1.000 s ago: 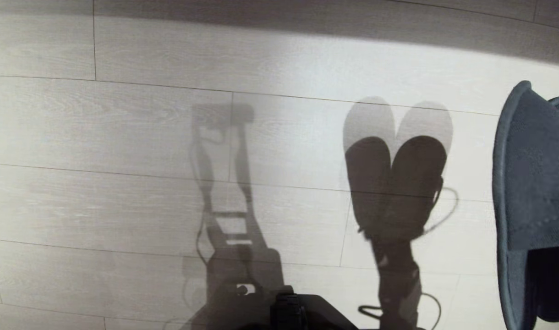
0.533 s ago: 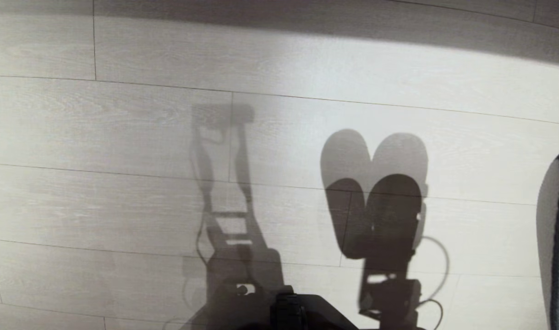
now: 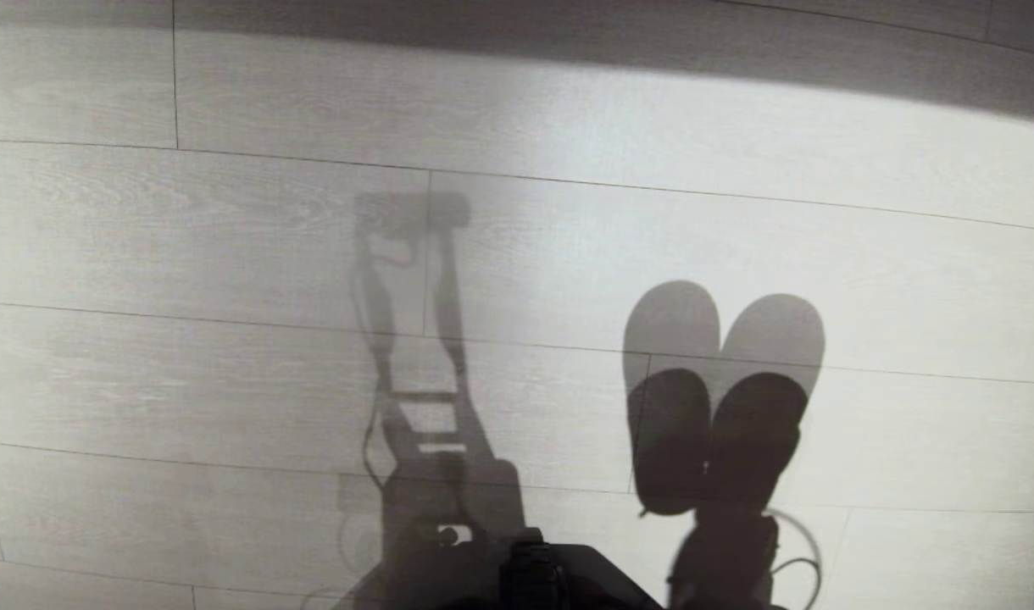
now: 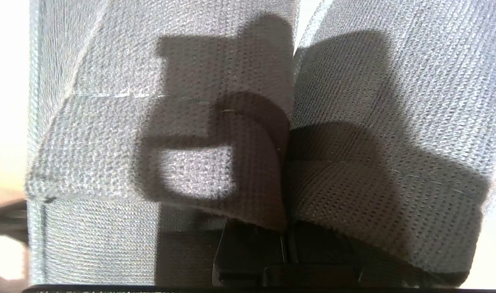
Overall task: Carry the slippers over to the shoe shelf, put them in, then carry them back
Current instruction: Place the slippers into the shoe cabinet
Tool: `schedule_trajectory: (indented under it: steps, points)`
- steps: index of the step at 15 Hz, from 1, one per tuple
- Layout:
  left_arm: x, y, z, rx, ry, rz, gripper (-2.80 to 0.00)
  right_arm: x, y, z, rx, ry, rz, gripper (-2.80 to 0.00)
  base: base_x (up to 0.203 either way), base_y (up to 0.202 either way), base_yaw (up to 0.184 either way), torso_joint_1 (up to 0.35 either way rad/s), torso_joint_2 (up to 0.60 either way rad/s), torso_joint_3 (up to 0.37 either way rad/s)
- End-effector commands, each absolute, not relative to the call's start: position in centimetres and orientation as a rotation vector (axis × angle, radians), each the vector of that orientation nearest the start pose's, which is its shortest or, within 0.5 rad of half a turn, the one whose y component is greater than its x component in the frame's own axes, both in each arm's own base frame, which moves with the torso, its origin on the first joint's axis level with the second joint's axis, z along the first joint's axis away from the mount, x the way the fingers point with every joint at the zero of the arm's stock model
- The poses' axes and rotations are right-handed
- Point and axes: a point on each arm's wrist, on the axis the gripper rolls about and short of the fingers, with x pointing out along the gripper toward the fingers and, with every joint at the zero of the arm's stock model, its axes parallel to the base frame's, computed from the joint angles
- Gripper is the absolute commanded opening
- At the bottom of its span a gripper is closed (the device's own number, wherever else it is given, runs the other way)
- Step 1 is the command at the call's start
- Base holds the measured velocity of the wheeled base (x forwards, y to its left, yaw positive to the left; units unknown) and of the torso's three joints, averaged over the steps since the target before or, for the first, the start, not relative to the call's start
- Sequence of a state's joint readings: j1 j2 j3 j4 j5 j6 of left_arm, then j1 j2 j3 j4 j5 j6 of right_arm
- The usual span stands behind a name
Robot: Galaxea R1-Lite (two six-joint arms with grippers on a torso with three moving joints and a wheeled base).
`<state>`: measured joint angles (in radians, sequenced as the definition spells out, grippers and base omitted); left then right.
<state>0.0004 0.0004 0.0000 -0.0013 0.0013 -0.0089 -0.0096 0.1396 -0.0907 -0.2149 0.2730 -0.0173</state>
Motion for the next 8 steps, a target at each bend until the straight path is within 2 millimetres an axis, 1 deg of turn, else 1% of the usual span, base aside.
schedule_trajectory:
  steps: [1, 3, 4, 7, 8]
  points:
    - [-2.3, 0.0, 7.5, -0.009, -0.002, 0.002, -2.8, -2.2, 0.5, 11.1, -0.048, -0.185, 0.211, -2.8, 0.0, 0.0, 0.0, 0.0, 0.0, 0.0]
    - [-2.3, 0.0, 7.6, -0.009, -0.003, 0.002, -2.8, -2.6, 0.4, 9.7, -0.045, -0.16, 0.17, -2.8, 0.0, 0.0, 0.0, 0.0, 0.0, 0.0]
    - [-2.3, 0.0, 7.5, -0.009, -0.003, 0.002, -2.8, -2.7, 0.4, 9.3, -0.043, -0.126, 0.143, -2.8, 0.0, 0.0, 0.0, 0.0, 0.0, 0.0]
    - [-2.3, 0.0, 7.5, -0.009, -0.001, 0.002, -2.8, -2.7, 0.3, 9.3, -0.047, -0.11, 0.115, -2.8, 0.0, 0.0, 0.0, 0.0, 0.0, 0.0]
    - [-2.3, 0.0, 7.5, -0.009, -0.002, 0.003, -2.8, -2.6, 0.3, 9.0, -0.06, -0.102, 0.091, -2.8, 0.0, 0.0, 0.0, 0.0, 0.0, 0.0]
